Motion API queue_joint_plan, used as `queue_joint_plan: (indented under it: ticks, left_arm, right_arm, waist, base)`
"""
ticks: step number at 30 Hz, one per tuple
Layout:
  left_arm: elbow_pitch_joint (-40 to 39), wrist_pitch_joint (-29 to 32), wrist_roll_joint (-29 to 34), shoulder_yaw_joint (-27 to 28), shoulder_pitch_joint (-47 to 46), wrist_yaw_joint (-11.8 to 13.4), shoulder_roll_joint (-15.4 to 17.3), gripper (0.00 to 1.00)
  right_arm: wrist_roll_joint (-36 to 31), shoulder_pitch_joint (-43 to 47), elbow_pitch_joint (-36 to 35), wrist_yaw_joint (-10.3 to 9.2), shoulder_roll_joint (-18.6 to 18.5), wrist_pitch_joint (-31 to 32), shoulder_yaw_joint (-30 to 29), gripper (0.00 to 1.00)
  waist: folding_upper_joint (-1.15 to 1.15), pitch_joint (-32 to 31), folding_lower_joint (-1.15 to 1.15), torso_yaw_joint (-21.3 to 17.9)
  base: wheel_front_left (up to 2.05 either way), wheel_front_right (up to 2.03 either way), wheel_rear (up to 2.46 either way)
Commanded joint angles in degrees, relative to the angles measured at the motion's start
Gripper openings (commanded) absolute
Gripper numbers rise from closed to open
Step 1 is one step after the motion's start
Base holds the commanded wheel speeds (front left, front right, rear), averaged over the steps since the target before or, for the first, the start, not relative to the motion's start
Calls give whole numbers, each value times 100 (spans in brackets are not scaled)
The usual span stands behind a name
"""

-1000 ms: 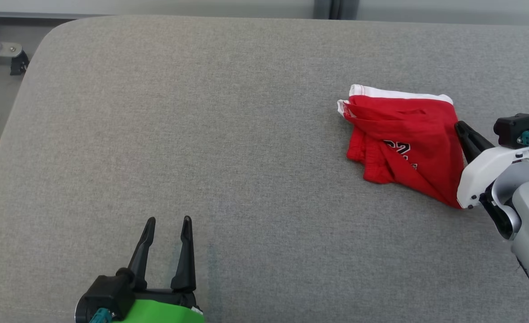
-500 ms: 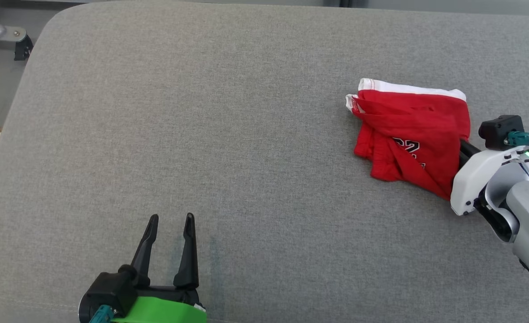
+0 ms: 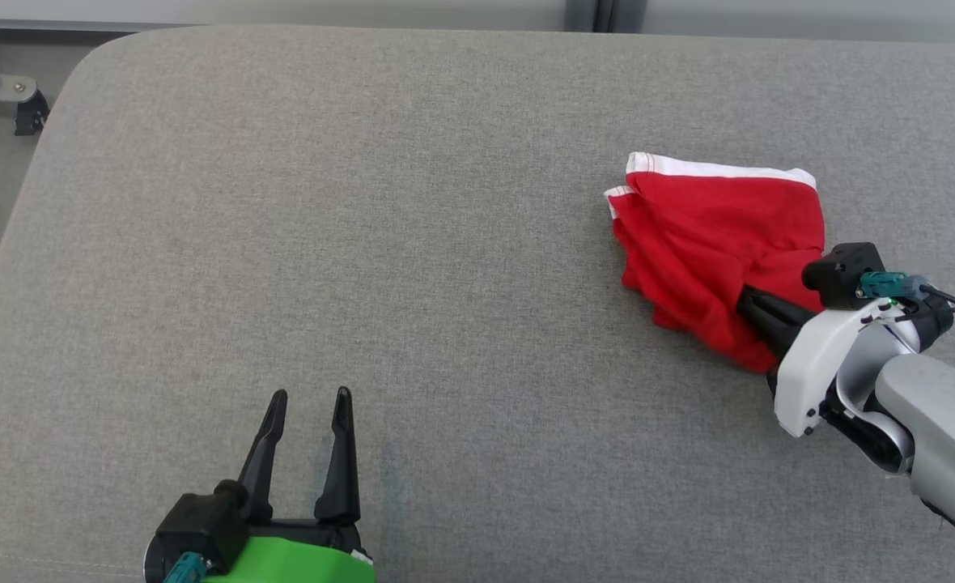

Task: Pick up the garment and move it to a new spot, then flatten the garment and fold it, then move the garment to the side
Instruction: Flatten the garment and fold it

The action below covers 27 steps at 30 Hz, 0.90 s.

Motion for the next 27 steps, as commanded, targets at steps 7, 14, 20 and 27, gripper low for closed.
queue_joint_plan:
  ticks: [7, 14, 20, 27]
  left_arm:
    - [17, 1, -88, 0, 89, 42, 10, 100]
    - [20, 1, -120, 12, 183, 72, 10, 100]
    - [44, 1, -144, 59, 291, 99, 10, 100]
    - [16, 1, -88, 208, 544, 137, 10, 100]
  right_arm:
    - [190, -156, -109, -7, 19, -211, 624, 0]
    - [265, -113, -76, -7, 185, -374, 1089, 0]
    - [331, 38, -35, -7, 396, -481, 1292, 0]
    - [366, 231, -193, -7, 305, -665, 923, 0]
  waist:
    - [0, -92, 0, 13]
    - [0, -244, 0, 14]
    - [0, -472, 0, -35]
    - [0, -956, 0, -154]
  base:
    - [0, 0, 0]
    - [0, 0, 0]
    - [0, 0, 0]
    - [0, 0, 0]
